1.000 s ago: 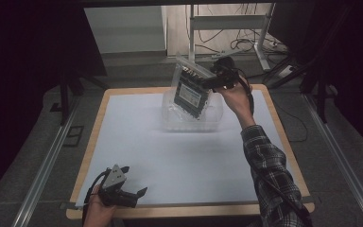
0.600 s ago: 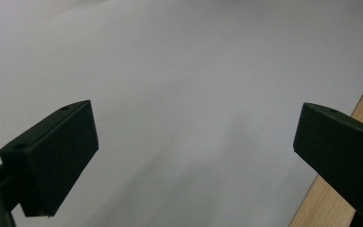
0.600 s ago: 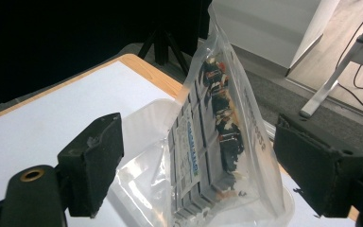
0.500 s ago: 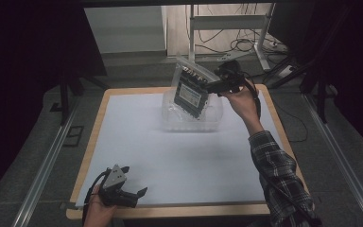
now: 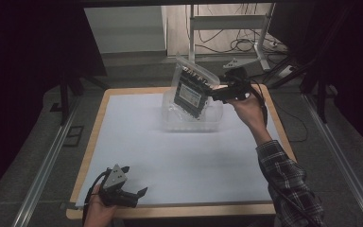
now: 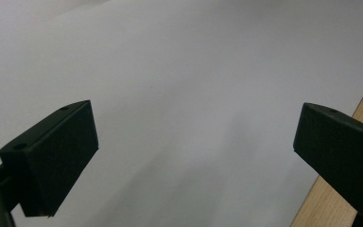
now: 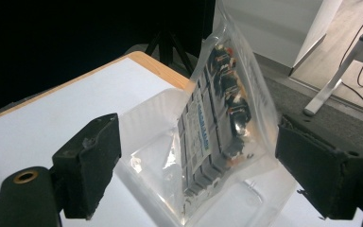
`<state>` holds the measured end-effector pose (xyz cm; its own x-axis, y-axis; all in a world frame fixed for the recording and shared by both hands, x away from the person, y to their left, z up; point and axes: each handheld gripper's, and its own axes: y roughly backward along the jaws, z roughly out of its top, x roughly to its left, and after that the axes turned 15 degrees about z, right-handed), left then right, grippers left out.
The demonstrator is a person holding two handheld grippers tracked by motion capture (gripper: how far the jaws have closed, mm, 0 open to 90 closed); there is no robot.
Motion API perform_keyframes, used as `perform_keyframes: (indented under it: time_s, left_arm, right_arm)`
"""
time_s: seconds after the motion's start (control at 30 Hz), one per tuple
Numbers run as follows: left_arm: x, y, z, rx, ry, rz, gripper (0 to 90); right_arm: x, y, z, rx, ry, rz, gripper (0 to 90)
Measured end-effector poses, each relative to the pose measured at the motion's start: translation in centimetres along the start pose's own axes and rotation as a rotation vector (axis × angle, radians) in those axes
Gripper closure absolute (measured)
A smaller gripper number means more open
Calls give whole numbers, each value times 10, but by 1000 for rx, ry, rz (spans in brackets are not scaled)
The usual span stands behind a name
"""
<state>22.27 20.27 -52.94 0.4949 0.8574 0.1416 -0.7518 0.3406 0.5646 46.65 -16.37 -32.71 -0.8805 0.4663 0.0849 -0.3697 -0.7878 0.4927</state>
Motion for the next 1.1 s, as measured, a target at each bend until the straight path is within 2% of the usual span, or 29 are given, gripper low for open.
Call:
perform_keyframes:
  time_s: [0.4,0.6,0.83,1.1]
  left_arm:
    - [0,0,0,4,-7,3,3]
    - [-1,0,0,6,-7,5,3]
    - [-1,0,0,7,-9,7,3]
    - [-2,-1,0,7,-9,6,3]
  right_arm:
    - [11,7,-18,3,0,23,135]
    - [16,12,-30,-9,-38,43,107]
    - [19,14,-42,11,-39,56,65]
    - [25,20,-53,27,-23,49,30]
